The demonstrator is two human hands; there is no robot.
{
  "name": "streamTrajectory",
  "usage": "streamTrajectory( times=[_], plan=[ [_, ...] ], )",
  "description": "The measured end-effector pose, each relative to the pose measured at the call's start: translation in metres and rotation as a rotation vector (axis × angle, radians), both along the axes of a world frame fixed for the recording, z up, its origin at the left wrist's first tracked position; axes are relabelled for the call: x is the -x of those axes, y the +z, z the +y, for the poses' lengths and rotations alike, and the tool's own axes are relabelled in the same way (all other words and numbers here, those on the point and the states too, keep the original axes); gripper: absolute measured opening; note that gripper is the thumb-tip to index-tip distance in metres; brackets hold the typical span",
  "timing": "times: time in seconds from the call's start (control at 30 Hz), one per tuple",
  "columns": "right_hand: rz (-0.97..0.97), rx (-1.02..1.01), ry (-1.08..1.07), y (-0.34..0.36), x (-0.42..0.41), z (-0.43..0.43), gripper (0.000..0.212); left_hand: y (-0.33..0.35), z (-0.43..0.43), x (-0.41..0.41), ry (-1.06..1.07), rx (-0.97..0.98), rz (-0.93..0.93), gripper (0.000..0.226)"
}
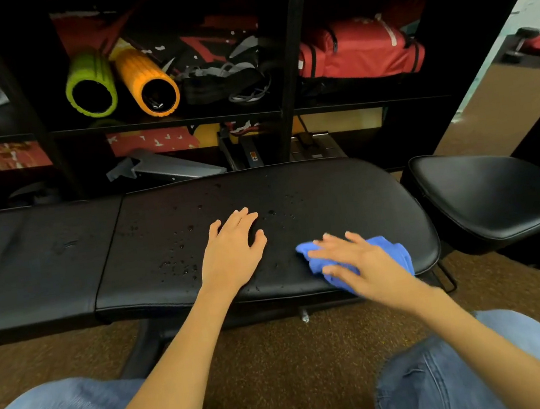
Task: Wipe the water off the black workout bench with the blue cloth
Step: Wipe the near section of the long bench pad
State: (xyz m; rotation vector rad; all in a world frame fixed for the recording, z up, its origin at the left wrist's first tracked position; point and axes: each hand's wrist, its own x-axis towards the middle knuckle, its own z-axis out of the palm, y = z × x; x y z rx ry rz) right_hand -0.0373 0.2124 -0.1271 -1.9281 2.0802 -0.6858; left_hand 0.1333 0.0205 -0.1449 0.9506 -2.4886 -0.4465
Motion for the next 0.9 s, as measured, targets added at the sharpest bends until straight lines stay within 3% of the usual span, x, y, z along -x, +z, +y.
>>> streamTrajectory(
  times=[0.2,0.33,0.6,0.9],
  plan=[
    [0.060,-0.068,-0.337,-0.001,0.032,-0.054,0.038,-0.001,0.003,0.001,0.002,-0.016,-0.006,0.046],
    [0.131,-0.050,-0.221,0.002,-0.006,-0.054,0.045,0.000,0.002,0.001,0.009,-0.010,-0.008,0.046],
    [-0.029,-0.053,0.105,0.004,-0.023,-0.003,0.039,0.001,0.001,0.000,0.000,-0.004,-0.004,0.046],
    [-0.003,-0.093,-0.231,0.007,0.023,-0.056,0.035,-0.001,0.002,0.001,0.010,-0.009,0.002,0.046]
  ],
)
